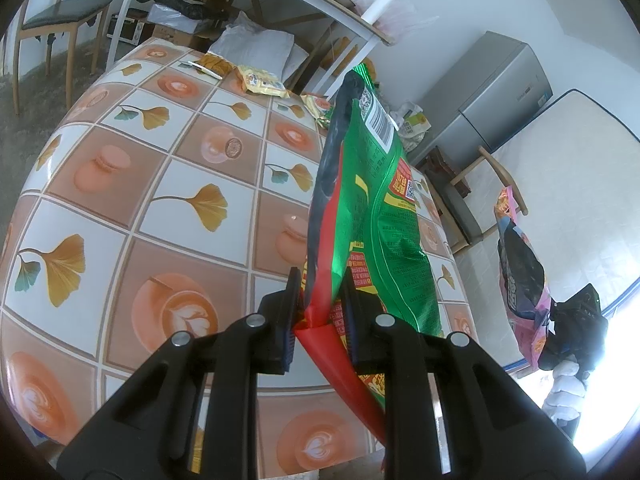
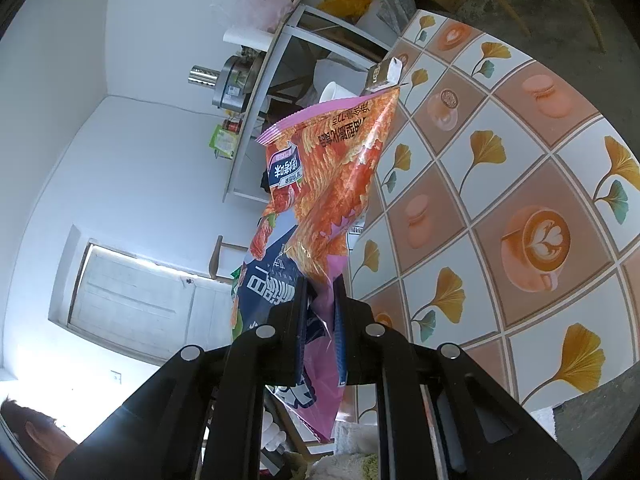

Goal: Collect trash
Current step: 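Lift the pink bag with the right tool while the left tool lifts the green bag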

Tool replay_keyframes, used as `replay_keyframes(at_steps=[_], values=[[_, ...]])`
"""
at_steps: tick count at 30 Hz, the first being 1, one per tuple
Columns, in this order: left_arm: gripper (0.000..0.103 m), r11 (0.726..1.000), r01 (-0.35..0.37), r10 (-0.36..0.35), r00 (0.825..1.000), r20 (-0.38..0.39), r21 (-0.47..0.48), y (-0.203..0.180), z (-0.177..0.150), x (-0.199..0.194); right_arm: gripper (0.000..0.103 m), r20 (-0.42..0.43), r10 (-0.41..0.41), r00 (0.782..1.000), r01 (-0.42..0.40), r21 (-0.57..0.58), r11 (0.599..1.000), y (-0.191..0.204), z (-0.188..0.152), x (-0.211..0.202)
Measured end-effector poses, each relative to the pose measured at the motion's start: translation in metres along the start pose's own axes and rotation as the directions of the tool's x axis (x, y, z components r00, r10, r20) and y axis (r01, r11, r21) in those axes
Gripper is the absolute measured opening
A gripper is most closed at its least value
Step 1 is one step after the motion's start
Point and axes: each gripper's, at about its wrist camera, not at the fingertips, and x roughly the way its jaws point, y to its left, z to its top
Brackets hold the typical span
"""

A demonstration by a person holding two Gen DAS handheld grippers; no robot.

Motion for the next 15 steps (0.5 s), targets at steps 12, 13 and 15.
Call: replay_keyframes(at_steps=[12,13,15], values=[[0.018,1.000,0.002,-0.002,1.000,-0.001,0.001,-0.0016,-0.0009,-0.0003,0.012,0.003,0.000,1.000,0.000,0.001,1.000,0.0003,-0.0002,-0.0003],[0.018,1.000,0.003,-0.002,1.000,-0.001,0.001,-0.0019,-0.0015,0.0007,0.012,0.002,0.001,1.000,-0.001,0.002,1.000,0.0002,-0.0002,-0.0003],[0.018,1.000,0.003,-0.003,1.000,-0.001,0.001,-0.0032,-0.0023,0.0008,0.012,0.002,0.002,1.000,-0.002,0.002,1.000,0.0002,-0.0005,-0.0001]])
